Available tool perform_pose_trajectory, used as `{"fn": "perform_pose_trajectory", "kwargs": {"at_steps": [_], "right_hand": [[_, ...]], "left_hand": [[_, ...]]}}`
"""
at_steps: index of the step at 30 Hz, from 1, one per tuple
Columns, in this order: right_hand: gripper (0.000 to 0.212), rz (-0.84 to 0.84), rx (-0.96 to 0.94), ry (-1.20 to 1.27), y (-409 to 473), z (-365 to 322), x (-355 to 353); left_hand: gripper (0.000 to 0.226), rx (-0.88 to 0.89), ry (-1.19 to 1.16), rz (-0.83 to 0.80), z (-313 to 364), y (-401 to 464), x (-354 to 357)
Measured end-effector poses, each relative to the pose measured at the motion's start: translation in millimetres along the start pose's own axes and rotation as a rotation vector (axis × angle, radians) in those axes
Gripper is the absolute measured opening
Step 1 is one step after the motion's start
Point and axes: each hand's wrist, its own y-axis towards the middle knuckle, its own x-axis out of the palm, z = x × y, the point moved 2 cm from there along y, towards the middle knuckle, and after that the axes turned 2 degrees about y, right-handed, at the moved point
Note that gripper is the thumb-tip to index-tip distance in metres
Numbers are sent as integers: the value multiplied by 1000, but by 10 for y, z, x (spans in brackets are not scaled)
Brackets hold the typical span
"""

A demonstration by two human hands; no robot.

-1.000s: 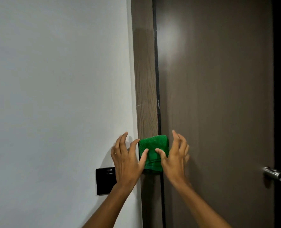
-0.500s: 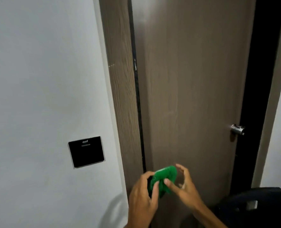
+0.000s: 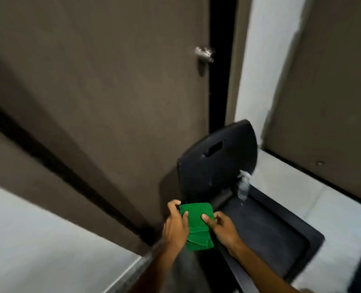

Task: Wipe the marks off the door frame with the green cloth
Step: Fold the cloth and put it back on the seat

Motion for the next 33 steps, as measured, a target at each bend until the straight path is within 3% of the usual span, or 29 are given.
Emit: {"fn": "perform_pose_trajectory", "kwargs": {"at_steps": [2,4,7,12,16,20,23,27,33], "right_hand": [[27,53,108,26,-76,380,-325],[28,161,192,23,-216,816,-767],[37,220,322,-74,-494,1431,-1381],[42,168,480,-350,-1008,2293,-2153],[42,279,623,-382,-1245,2796,-2459],[51,387,760,-374,-1435,3177,-2469],[64,301,912,-350,-1652,3497,-2403],[79,-20,1014,-736,-1687,3730,-2488],[54,-99,873,-1289,-1665,3802,-2602]], "left_hand": [[17,-63,-23,-92,21,-106,514],[22,-104,-43,-226,24,-241,1149],[21,-145,-34,-547,23,-601,2063],[48,-72,89,-958,254,-1311,3198],[68,70,220,-1182,348,-1695,3858],[72,278,368,-1275,169,-1938,4363],[61,391,470,-1376,-95,-2182,4588],[51,457,659,-1462,-382,-2299,4735],[63,504,699,-1343,-430,-2223,4579]]}}
